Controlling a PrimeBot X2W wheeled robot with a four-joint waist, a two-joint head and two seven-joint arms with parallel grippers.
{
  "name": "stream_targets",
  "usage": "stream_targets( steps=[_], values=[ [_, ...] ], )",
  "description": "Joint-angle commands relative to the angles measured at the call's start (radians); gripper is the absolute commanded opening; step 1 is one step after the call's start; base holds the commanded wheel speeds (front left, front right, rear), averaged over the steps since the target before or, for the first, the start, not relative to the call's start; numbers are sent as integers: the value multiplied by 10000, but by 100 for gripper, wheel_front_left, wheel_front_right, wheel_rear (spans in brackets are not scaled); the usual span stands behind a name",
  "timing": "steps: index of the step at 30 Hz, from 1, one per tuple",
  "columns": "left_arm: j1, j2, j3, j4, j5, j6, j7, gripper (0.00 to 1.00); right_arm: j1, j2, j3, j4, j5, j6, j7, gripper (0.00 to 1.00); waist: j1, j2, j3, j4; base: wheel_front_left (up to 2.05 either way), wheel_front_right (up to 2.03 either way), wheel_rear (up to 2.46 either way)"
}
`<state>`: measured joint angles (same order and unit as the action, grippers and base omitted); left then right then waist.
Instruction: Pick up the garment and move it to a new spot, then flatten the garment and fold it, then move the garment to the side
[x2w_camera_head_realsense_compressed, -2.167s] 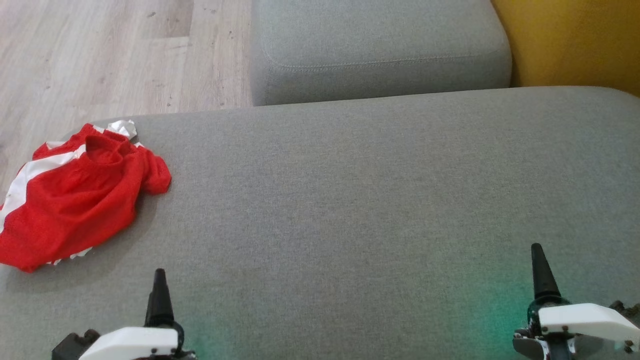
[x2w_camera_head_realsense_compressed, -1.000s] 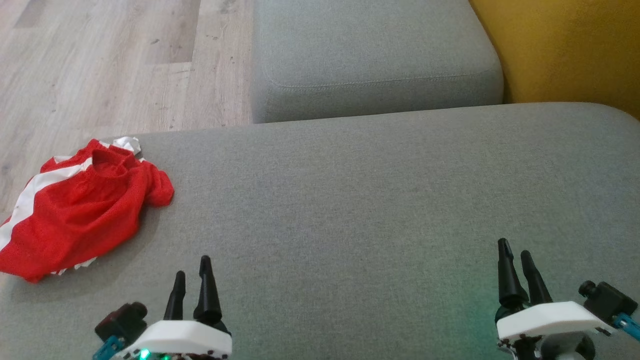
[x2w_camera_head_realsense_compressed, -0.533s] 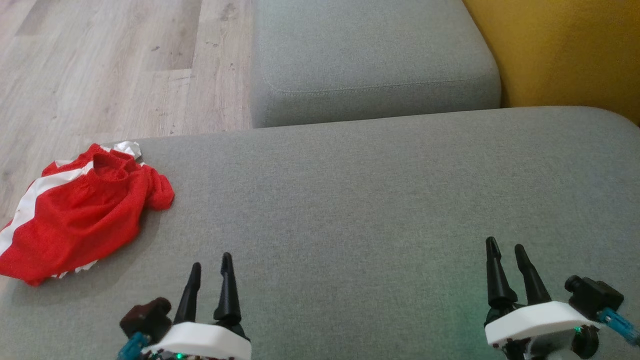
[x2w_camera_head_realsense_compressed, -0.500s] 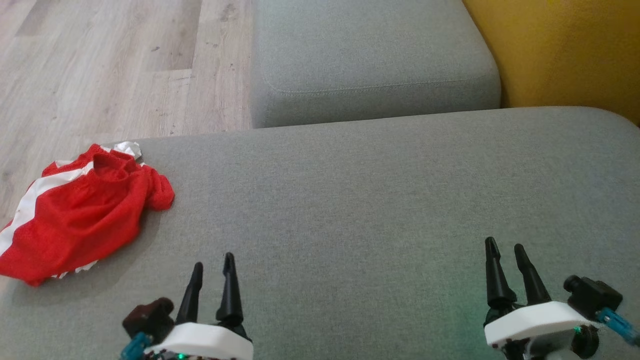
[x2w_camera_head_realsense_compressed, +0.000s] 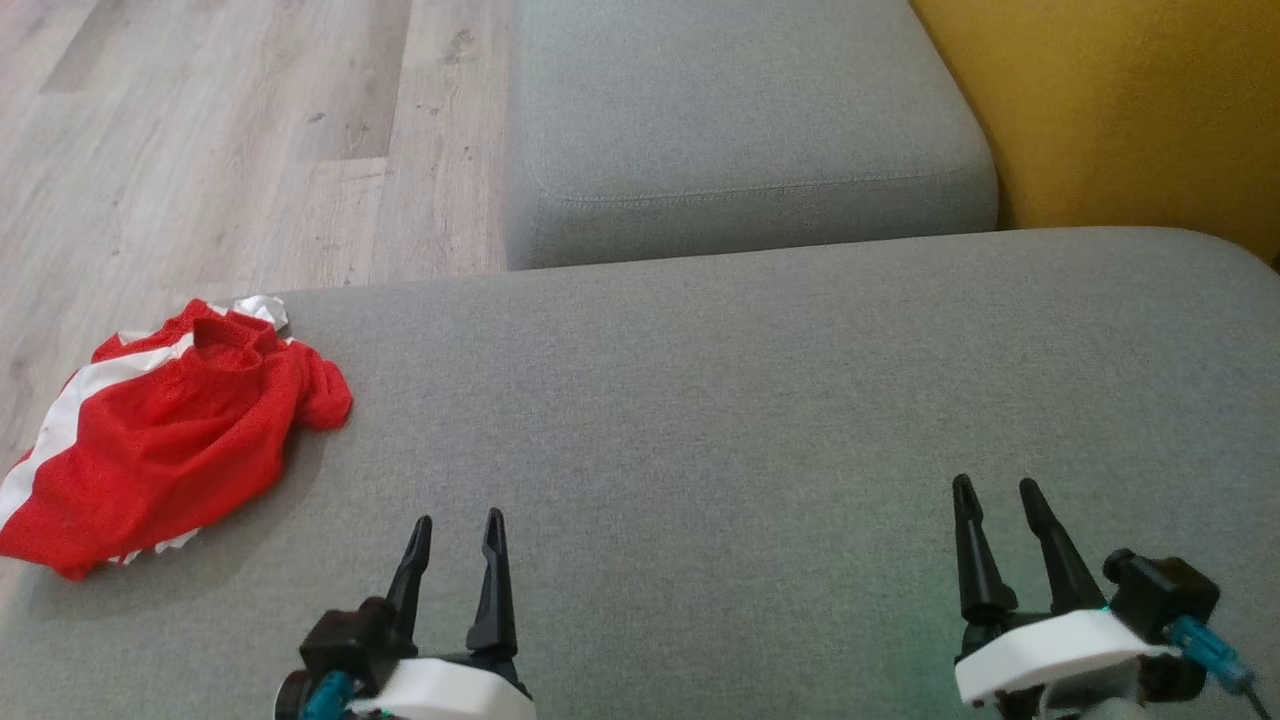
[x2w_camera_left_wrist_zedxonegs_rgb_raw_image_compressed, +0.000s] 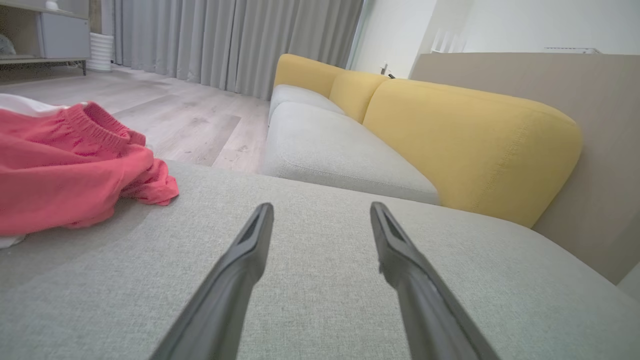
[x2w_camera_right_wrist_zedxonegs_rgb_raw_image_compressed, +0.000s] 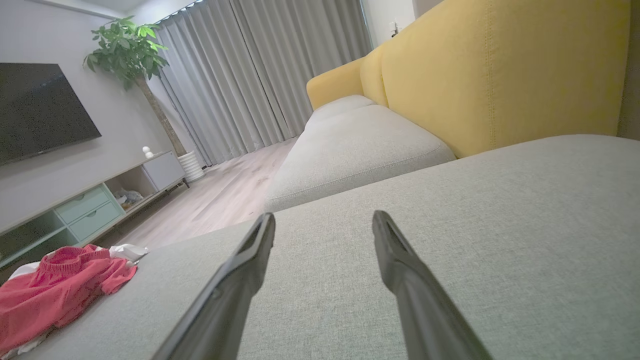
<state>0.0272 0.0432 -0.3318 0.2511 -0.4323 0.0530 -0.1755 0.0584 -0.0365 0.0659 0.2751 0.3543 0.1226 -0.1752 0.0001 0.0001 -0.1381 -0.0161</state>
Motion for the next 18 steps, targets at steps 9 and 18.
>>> stream_targets(
  steps=[9, 18],
  values=[
    [-543, 58, -113, -237, 1387, 430, -437, 100, -137, -122, 252, -355, -1491, 71, -443, 100, -1, -1, -195, -4, 0, 0, 0],
    [-594, 64, -119, 228, 2192, 1010, -674, 100, -127, -130, 381, -445, -2479, 77, -679, 100, -1, -1, -292, 23, 0, 0, 0]
  ],
)
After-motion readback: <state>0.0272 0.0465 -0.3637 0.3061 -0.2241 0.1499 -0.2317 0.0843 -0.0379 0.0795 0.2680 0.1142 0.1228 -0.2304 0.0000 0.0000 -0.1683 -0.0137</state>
